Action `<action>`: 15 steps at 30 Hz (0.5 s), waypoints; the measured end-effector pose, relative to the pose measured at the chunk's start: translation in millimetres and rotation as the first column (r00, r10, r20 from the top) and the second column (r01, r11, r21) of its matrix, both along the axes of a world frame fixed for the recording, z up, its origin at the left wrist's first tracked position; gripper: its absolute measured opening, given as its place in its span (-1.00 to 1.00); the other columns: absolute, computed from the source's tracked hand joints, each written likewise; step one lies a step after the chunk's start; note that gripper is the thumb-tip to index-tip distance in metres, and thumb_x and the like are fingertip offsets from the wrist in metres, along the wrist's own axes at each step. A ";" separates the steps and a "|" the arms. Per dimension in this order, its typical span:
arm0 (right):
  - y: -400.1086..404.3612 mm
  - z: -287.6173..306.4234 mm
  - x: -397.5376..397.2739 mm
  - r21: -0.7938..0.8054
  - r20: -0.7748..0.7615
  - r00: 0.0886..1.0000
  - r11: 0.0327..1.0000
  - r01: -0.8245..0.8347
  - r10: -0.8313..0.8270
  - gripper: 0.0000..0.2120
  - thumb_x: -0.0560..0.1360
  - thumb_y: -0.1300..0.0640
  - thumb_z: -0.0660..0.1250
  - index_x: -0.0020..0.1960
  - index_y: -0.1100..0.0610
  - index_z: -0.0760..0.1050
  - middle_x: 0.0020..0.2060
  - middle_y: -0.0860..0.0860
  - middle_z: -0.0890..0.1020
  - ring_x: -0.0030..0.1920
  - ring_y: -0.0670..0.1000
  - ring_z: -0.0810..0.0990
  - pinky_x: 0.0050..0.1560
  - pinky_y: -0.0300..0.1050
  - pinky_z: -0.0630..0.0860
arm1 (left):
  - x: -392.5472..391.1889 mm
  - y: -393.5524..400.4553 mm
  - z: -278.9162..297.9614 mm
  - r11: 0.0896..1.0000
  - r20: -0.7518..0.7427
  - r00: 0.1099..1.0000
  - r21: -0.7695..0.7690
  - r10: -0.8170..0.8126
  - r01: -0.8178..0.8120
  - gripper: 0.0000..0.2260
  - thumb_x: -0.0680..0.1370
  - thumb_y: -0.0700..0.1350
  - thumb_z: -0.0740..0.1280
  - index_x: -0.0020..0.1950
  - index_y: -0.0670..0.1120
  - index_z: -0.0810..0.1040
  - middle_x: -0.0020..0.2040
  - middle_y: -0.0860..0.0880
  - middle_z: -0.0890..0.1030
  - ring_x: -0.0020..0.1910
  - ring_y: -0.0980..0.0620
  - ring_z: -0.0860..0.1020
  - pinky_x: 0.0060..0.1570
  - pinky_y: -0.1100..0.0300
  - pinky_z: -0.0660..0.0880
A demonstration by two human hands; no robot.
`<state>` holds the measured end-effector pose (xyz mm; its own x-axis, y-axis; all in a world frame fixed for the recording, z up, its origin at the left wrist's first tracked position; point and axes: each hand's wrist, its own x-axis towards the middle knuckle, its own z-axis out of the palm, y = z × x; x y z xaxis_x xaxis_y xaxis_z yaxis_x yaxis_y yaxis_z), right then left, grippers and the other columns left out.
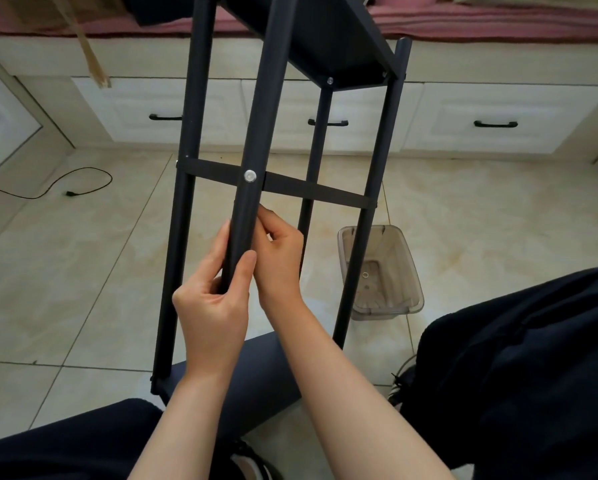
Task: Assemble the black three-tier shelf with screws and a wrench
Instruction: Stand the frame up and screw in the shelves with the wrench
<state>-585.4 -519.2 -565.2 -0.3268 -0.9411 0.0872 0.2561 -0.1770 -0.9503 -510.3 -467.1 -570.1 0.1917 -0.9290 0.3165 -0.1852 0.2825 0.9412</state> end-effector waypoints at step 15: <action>13.8 -6.4 -37.0 0.073 -0.210 0.973 0.994 -0.082 0.096 -0.87 0.56 0.20 0.36 0.03 0.17 0.69 -0.19 0.05 0.60 -0.20 -0.12 0.52 -0.15 -0.31 0.46 | 7.6 -6.3 -1.7 0.999 0.002 0.999 0.007 0.047 -0.047 -0.59 0.57 0.03 0.41 0.43 0.14 0.51 0.02 -0.02 0.71 -0.46 0.03 0.44 -0.46 0.12 0.46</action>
<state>-622.5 -505.4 -571.6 -0.2216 -0.9714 0.0851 0.0584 -0.1003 -0.9932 -502.7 -473.4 -571.8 0.2342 -0.9212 0.3108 -0.2002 0.2672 0.9426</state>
